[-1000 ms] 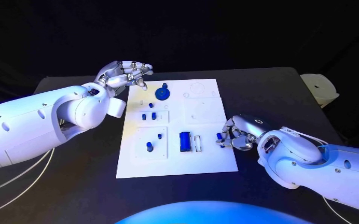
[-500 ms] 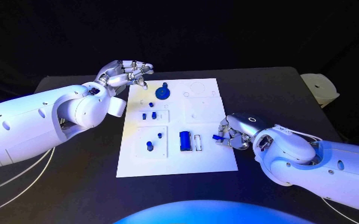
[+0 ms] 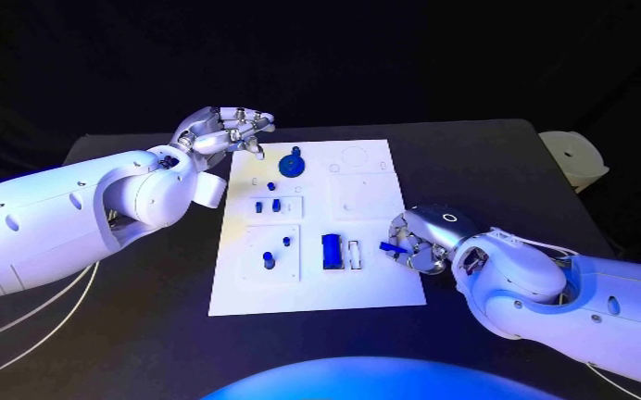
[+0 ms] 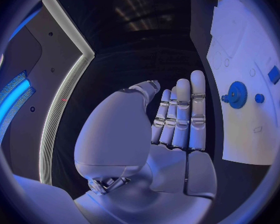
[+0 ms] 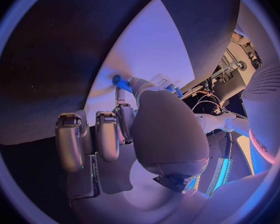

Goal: Assemble the parts on the task board

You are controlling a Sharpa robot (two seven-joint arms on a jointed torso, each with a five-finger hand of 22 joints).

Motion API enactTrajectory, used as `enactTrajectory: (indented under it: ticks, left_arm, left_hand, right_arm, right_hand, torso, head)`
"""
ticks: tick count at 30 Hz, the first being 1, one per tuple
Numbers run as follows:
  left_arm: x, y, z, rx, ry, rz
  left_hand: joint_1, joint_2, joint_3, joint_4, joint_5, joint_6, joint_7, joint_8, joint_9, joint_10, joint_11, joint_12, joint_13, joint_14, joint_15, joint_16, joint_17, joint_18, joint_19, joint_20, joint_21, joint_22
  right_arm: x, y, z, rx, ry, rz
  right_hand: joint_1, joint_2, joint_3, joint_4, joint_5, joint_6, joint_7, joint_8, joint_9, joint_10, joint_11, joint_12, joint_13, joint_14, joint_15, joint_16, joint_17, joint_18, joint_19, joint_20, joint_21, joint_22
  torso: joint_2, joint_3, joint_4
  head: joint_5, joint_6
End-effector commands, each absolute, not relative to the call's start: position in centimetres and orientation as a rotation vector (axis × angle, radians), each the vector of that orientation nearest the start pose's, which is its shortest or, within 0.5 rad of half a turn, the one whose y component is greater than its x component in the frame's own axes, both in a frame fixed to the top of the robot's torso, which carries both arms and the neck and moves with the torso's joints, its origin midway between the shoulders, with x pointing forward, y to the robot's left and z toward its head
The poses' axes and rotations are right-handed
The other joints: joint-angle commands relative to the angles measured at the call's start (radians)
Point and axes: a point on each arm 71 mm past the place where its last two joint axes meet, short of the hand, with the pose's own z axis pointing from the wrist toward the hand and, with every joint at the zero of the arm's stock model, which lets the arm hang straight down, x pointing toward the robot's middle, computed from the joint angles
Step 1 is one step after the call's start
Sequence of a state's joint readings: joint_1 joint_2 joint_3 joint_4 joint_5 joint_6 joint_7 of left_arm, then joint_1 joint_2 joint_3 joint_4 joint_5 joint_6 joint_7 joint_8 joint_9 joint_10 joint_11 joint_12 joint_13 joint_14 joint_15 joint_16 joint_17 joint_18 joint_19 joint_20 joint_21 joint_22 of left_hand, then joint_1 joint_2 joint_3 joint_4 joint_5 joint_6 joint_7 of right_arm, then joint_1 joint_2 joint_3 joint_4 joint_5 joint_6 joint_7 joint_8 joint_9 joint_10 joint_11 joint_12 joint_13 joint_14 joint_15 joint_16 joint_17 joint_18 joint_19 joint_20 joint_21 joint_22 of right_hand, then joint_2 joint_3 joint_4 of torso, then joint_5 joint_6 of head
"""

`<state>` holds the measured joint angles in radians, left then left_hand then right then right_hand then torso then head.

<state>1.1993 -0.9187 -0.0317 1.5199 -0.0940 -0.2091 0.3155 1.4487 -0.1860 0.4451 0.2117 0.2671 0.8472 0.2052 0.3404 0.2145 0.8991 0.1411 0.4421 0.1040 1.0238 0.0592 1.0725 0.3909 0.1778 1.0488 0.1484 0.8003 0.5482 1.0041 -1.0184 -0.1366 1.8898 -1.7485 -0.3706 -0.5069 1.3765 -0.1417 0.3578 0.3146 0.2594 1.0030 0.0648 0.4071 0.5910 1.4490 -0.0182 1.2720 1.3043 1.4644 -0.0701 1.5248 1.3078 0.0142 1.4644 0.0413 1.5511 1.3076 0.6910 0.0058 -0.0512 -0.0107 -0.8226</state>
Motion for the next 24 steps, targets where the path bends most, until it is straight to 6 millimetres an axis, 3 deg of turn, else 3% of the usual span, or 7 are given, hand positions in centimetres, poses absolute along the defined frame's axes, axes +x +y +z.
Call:
enactTrajectory:
  ticks: [1,7,16,24]
  left_arm:
    - [48.7,23.9,-17.7,-1.048,1.525,-1.532]
    - [48.7,23.9,-17.7,-1.048,1.525,-1.533]
    - [48.6,23.7,-17.7,-1.047,1.528,-1.536]
    - [48.6,23.7,-17.7,-1.046,1.531,-1.539]
  left_hand:
    - [-0.01,0.0,0.005,-0.001,-0.002,-0.006,-0.002,0.004,0.002,-0.007,-0.001,0.004,0.0,-0.007,0.002,-0.004,-0.002,0.007,-0.007,-0.002,-0.004,0.0]
    - [-0.01,0.0,0.005,-0.001,-0.002,-0.006,-0.002,0.004,0.002,-0.007,-0.001,0.004,0.0,-0.007,0.002,-0.004,-0.002,0.007,-0.007,-0.002,-0.004,0.0]
    - [-0.01,0.0,0.005,-0.001,-0.002,-0.006,-0.002,0.004,0.002,-0.007,-0.001,0.004,0.0,-0.007,0.002,-0.004,-0.002,0.007,-0.007,-0.002,-0.004,0.0]
    - [-0.009,0.0,0.007,-0.002,-0.002,-0.006,-0.002,0.005,0.002,-0.007,-0.001,0.005,-0.001,-0.007,0.002,-0.004,-0.002,0.007,-0.007,-0.002,-0.004,0.0]
  right_arm:
    - [35.6,-19.6,-26.0,-0.077,1.86,0.441]
    - [35.2,-18.5,-25.3,0.029,1.845,0.525]
    - [35.0,-17.5,-25.7,0.155,1.92,0.582]
    - [35.1,-16.7,-26.1,0.216,1.964,0.615]
  right_hand:
    - [-0.023,-0.005,0.17,-0.161,0.006,-0.009,-0.001,0.007,0.014,0.003,0.006,0.004,0.074,0.082,-0.005,0.0,0.14,-0.012,0.102,-0.007,0.008,0.26]
    - [-0.048,-0.009,0.187,-0.164,0.004,-0.011,-0.001,0.011,0.019,0.005,0.006,0.007,0.076,0.083,-0.005,0.0,0.14,-0.012,0.103,-0.007,0.01,0.261]
    - [-0.088,-0.012,0.202,-0.159,0.001,-0.011,-0.002,0.015,0.024,0.008,0.005,0.011,0.08,0.083,-0.006,0.001,0.142,-0.012,0.103,-0.008,0.009,0.26]
    - [-0.157,-0.018,0.204,-0.138,-0.009,-0.004,-0.004,0.016,0.026,0.012,0.004,0.018,0.085,0.085,-0.007,0.003,0.149,-0.013,0.105,-0.009,0.016,0.262]
  torso:
    - [0.0,-0.0005,0.0011]
    - [0.001,0.0008,0.0008]
    - [-0.001,-0.0006,-0.0005]
    - [-0.001,-0.0004,0.0006]
  head:
    - [0.0,-0.002]
    - [0.001,-0.003]
    - [0.002,-0.006]
    - [0.002,-0.006]
